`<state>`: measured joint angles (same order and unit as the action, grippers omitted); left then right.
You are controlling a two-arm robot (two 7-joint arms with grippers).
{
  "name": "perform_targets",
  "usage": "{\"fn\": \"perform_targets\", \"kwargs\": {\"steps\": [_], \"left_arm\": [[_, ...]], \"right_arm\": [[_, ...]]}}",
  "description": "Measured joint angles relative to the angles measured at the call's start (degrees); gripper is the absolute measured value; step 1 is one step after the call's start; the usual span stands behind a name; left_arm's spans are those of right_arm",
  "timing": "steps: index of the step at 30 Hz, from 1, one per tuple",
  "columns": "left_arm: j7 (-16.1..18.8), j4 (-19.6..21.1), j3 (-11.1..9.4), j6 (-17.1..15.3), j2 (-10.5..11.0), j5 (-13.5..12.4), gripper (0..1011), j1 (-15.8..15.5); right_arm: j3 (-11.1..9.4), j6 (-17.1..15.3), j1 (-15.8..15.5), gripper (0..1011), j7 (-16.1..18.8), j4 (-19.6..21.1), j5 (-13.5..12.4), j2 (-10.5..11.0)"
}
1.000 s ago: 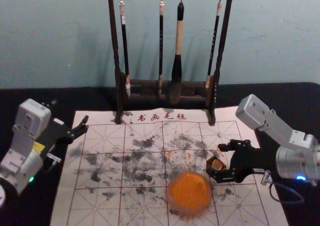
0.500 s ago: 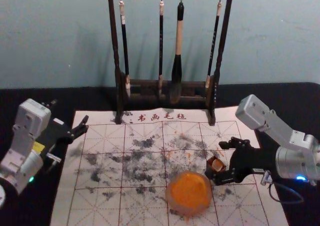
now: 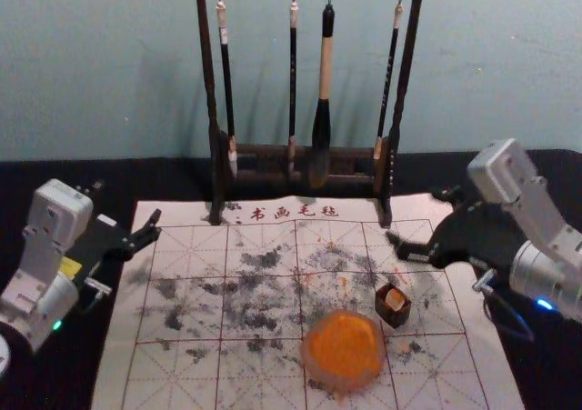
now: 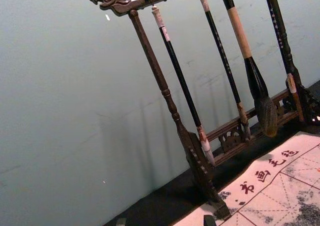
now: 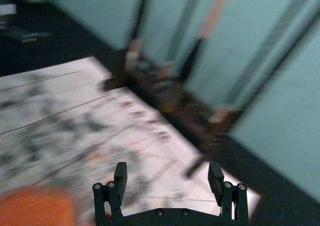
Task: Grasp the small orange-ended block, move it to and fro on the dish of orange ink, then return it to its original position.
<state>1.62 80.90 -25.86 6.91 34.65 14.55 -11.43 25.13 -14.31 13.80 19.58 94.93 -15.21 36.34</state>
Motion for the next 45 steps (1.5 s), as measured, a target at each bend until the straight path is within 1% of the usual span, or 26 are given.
{"fn": "perform_targets", "kwargs": {"steps": [1,2,3,4,5,6,8,9,10,11,12,17,26,45], "left_arm": [[0.0,0.0,0.0,0.0,0.0,0.0,1001,0.0],[0.0,0.0,0.0,0.0,0.0,0.0,1001,0.0],[0.0,0.0,0.0,0.0,0.0,0.0,1001,0.0],[0.0,0.0,0.0,0.0,0.0,0.0,1002,0.0],[0.0,0.0,0.0,0.0,0.0,0.0,1001,0.0],[0.0,0.0,0.0,0.0,0.0,0.0,1001,0.0],[0.0,0.0,0.0,0.0,0.0,0.0,1001,0.0],[0.0,0.0,0.0,0.0,0.0,0.0,1001,0.0],[0.0,0.0,0.0,0.0,0.0,0.0,1001,0.0],[0.0,0.0,0.0,0.0,0.0,0.0,1001,0.0],[0.0,0.0,0.0,0.0,0.0,0.0,1001,0.0],[0.0,0.0,0.0,0.0,0.0,0.0,1001,0.0],[0.0,0.0,0.0,0.0,0.0,0.0,1001,0.0],[0.0,0.0,0.0,0.0,0.0,0.0,1001,0.0]], "right_arm": [[-0.6,0.5,-0.6,1002,-1.7,0.1,0.5,-0.5],[-1.6,1.2,-1.5,1002,-5.0,0.1,1.7,-1.5],[-2.1,1.4,-1.9,1002,-6.4,0.1,2.3,-1.9],[-3.0,1.7,-2.7,1002,-9.4,-0.2,3.5,-2.8],[-3.0,1.7,-2.7,1002,-9.4,-0.2,3.5,-2.8],[-3.6,1.9,-3.4,1002,-12.0,-0.8,4.7,-3.6],[-4.1,2.1,-4.1,1002,-14.3,-1.3,5.9,-4.3],[-4.4,2.5,-4.8,1002,-16.5,-2.0,7.2,-5.0],[-4.4,2.8,-5.2,1000,-17.4,-2.5,7.9,-5.2],[-4.4,3.4,-5.8,1002,-18.9,-3.5,9.1,-5.8],[-4.4,3.6,-6.0,1002,-19.5,-4.0,9.6,-6.0],[-4.2,5.1,-7.6,1002,-21.6,-6.7,11.9,-7.5],[-5.1,6.6,-8.7,1002,-23.3,-9.0,13.2,-9.9],[-4.9,6.5,-8.7,1002,-23.2,-8.8,13.2,-9.5]]}}
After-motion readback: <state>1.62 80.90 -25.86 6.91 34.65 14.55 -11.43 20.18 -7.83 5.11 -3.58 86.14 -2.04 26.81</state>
